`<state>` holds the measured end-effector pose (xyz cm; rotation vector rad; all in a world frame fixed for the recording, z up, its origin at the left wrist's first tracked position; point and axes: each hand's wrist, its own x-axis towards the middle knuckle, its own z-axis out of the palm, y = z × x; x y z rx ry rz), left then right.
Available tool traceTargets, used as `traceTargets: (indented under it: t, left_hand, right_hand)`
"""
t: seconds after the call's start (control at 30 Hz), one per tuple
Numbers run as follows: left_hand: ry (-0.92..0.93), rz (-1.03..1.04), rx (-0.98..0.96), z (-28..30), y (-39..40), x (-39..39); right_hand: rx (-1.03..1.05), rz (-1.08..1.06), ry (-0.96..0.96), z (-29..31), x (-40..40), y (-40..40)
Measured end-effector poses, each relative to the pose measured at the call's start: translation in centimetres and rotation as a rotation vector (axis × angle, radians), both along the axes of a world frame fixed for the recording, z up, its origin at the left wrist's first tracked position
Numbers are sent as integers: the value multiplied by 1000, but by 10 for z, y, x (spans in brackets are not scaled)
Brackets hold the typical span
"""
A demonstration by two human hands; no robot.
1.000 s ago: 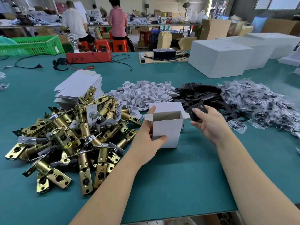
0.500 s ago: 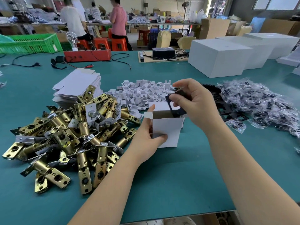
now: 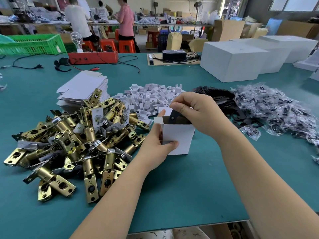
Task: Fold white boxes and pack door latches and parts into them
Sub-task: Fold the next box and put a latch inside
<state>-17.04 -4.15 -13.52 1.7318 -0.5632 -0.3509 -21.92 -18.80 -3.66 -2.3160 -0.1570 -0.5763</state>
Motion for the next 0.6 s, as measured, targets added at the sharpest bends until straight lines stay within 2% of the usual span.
traceTargets:
  t: [0.17,0.23,0.3,0.37,0.4,0.43,0.6]
  left_hand:
    - [-4,-6,-7,-1,-1,1]
    - [3,-8,-7,-1,-1,2]
    - [15,4,-21,-1,-1,2]
    - [13,7,-43,0,-2,1]
    - [2,3,-50,1,-2,0]
    - [-5,-4,-55,2,-2,-1]
    - [-25,-21,-72,1,-4,-2]
  right_hand:
    - [-226,66,158,0,2,2]
    - [-303,77,119,-2,3,3]
    - [-173,36,5,-5,0,2]
    - [136,-50,-85,-7,-5,-7]
    - [255,-73,-94,-9,-7,-13]
    - [286,-78,-78,-12,-10,-18]
    - [-160,-64,-54,-33,-16,-18]
